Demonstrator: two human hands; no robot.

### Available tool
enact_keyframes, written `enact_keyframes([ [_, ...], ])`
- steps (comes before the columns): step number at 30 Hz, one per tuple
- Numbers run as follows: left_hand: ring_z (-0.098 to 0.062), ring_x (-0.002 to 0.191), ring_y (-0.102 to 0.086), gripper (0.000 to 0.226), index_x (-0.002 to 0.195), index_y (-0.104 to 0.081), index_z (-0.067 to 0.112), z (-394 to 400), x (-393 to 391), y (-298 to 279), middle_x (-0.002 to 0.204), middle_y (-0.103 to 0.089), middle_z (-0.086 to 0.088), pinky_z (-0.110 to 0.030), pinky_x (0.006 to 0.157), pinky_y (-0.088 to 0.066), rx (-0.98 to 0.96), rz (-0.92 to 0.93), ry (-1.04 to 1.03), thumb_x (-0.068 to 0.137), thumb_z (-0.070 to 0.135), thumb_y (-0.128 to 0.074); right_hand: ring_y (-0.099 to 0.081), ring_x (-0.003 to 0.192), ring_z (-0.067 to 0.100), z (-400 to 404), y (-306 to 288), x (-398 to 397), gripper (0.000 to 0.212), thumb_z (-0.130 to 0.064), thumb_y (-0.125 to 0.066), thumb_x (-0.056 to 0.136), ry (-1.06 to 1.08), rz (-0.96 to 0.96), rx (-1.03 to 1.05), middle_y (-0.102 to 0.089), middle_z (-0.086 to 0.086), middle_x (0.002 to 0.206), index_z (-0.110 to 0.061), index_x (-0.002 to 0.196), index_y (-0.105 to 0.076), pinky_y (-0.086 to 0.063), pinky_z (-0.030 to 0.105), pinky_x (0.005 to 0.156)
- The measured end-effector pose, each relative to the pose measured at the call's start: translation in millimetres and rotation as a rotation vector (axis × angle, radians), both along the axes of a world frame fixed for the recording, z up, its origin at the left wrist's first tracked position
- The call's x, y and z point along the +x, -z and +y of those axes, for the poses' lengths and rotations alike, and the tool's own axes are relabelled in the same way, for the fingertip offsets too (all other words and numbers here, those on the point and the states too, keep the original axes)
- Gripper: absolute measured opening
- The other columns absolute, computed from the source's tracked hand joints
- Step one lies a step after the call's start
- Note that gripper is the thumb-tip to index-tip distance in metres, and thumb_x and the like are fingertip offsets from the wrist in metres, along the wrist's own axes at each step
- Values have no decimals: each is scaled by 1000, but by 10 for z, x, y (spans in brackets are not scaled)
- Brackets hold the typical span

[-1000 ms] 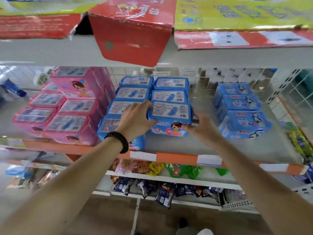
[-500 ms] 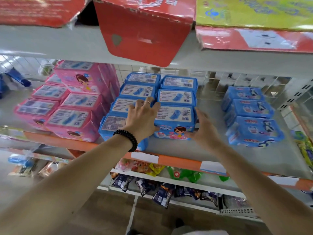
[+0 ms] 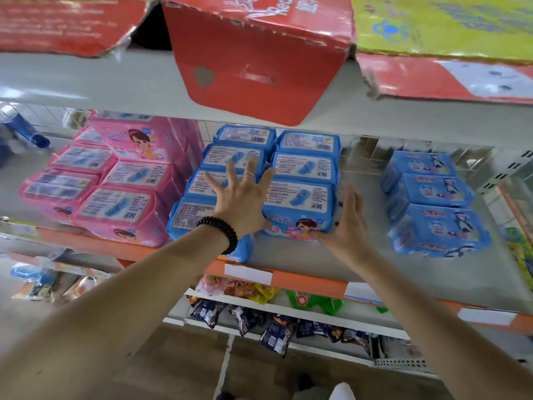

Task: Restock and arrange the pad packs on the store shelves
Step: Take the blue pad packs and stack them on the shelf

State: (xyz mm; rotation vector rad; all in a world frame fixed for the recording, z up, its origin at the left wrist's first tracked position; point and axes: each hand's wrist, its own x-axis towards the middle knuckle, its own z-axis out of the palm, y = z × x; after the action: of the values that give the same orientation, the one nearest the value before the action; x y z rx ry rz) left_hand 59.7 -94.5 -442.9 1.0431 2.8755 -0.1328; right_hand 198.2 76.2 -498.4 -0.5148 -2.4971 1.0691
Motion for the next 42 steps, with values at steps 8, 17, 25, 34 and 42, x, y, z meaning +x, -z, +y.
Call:
enact_keyframes([
  [8, -57, 145, 15, 115, 152, 9, 56, 71, -63, -15, 166, 17, -6, -88, 99, -9, -1, -166, -65, 76, 59, -78, -52, 129, 14, 51, 62, -124, 124, -59, -80, 65, -66, -48, -55, -48, 4, 149, -15, 158, -12, -46, 41, 106],
  [17, -56, 146, 11, 112, 152, 10, 54, 25, -22, 12, 166, 14, -8, -88, 100, -11, 5, -103, -49, 78, 64, -72, -50, 132, 15, 72, 39, -91, 118, -63, -82, 60, -48, -35, 22, -45, -4, 149, -27, 154, -20, -48, 43, 103],
  [25, -56, 147, 11, 109, 153, 11, 51, -19, 17, 27, 167, 16, -9, -87, 101, -12, 0, -74, -36, 79, 70, -67, -17, 147, 34, -100, -196, -184, 121, -53, -83, 71, -56, -221, 238, 6, 7, 165, -35, 158, -1, -29, 53, 116],
  [34, -60, 145, 5, 107, 154, 15, 48, 5, -4, 108, 167, 13, -14, -88, 98, -18, -15, -5, -15, 81, 72, -61, -18, 148, 38, -112, -258, -321, 98, -59, -68, 83, -42, -428, 437, 2, 13, 167, -29, 159, -13, -30, 52, 116],
  [42, -60, 145, 5, 109, 155, 16, 44, 6, -7, 83, 167, 12, -13, -87, 98, -18, -43, -20, -7, 82, 73, -60, -24, 147, 35, -162, -309, -305, 96, -61, -66, 84, -8, -456, 433, 5, 4, 167, -34, 158, -10, -33, 50, 114],
])
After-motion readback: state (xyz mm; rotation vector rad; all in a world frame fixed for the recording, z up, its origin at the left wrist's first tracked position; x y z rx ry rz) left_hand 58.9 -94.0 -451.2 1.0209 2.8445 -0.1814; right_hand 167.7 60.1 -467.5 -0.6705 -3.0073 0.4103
